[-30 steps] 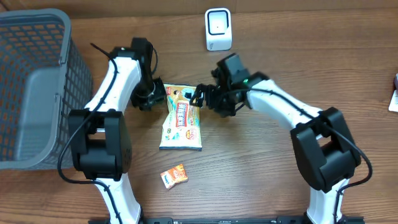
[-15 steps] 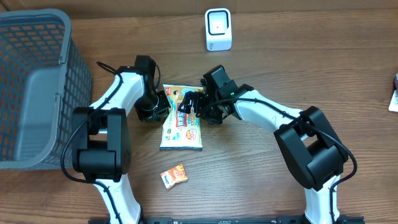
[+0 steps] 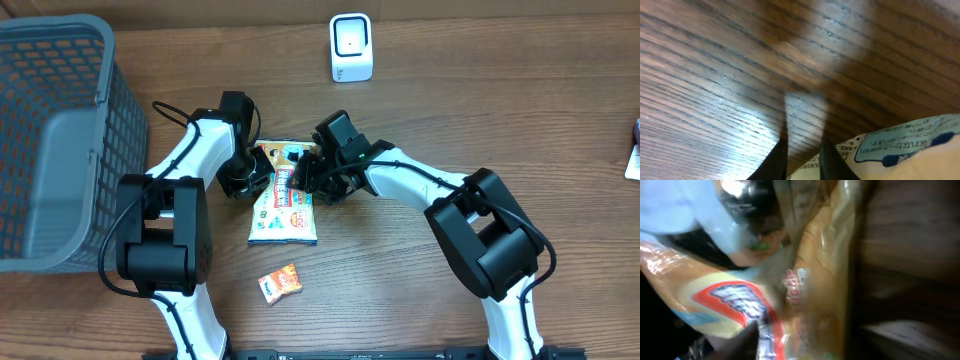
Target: Scan the item barcode
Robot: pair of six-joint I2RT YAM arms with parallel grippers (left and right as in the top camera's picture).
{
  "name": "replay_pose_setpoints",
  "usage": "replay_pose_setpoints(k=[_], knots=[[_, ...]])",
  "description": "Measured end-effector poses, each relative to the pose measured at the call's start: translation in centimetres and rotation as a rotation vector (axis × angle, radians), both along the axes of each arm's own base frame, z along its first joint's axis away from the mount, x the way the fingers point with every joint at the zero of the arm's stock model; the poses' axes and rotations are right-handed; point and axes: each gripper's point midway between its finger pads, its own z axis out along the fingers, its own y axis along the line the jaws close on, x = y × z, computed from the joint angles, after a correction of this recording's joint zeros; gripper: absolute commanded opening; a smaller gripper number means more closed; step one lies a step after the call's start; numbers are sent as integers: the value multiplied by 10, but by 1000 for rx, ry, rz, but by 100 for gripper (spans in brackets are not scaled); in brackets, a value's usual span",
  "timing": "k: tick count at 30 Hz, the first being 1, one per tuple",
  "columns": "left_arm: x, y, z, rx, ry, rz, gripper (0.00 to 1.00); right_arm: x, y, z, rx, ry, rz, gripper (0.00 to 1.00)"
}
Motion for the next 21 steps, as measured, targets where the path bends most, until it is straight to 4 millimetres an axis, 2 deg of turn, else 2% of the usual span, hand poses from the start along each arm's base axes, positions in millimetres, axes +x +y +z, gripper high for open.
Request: replay_pose_setpoints(k=[1,2,8,12,14,16,18,20,21], knots=[[0,1,0,7,1,0,16,-1,0,-3,5,12,2,15],[0,2,0,11,1,2,16,-2,0,-5,0,16,2,4],[-1,4,0,18,4,-8,15,-5,-4,-10,18,70,4,4],[-14,7,9,16,81,-55,14,-6,-21,-9,-4,118,24,4],[-4,7,25,14,76,-74,15,2,-37,-6,-16,117,9,4],[14,6,51,11,36,-90,32,21,-58,5,-32,77,-38,4],[30,5,74,9,-14,-100,63,46,-82,26,-27,14,-101,4],[39,4,88,8,-49,-106,87,66,-99,46,-16,-38,-152,4],[42,4,92,7,-61,-109,100,85,-113,70,-1,-98,-199,4]])
